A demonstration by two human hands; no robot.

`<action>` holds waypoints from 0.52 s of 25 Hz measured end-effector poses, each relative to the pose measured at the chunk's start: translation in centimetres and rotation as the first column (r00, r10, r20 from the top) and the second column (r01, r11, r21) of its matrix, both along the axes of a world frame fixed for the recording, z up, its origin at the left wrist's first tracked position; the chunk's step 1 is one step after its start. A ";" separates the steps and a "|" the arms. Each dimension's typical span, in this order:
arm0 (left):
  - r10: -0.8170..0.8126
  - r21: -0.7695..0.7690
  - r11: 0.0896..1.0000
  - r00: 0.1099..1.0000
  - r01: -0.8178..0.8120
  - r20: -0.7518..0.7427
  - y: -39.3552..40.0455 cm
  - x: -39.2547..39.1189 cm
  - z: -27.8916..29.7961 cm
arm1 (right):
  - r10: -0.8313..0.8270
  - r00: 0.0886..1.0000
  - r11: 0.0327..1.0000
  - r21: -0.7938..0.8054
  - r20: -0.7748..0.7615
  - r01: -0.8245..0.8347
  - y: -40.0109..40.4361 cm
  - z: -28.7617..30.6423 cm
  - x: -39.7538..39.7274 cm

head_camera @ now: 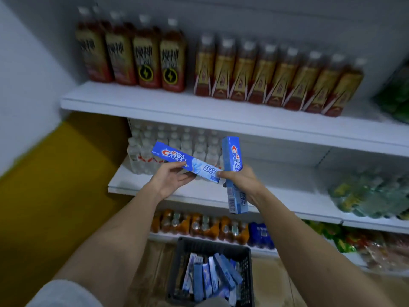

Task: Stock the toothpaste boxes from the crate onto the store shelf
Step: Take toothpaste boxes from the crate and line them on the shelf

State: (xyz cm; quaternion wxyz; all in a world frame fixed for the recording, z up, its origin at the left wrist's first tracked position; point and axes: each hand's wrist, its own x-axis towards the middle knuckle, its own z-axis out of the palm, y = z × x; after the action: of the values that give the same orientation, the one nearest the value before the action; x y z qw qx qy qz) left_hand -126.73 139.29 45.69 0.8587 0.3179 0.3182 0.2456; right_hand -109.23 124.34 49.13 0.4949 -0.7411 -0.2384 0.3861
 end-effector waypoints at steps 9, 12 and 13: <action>0.058 0.257 0.965 0.998 -0.058 0.008 1.2 -2.9 18.4 | 0.016 0.996 0.950 0.309 0.088 -0.043 -1.9 12.4 2.9; -0.084 0.518 0.803 0.918 0.293 -0.389 1.9 -5.0 25.4 | 0.028 0.986 0.923 0.374 0.164 -0.089 -2.3 17.4 3.3; -0.114 0.554 0.706 0.842 0.442 -0.527 1.8 -4.8 27.6 | 0.028 0.983 0.915 0.393 0.179 -0.097 -2.4 18.8 3.2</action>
State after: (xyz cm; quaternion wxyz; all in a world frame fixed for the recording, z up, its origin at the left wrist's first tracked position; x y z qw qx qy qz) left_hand -131.51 141.05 73.31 0.6196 0.6920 0.3494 0.1232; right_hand -106.02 121.96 67.96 0.6011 -0.6465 -0.3771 0.2803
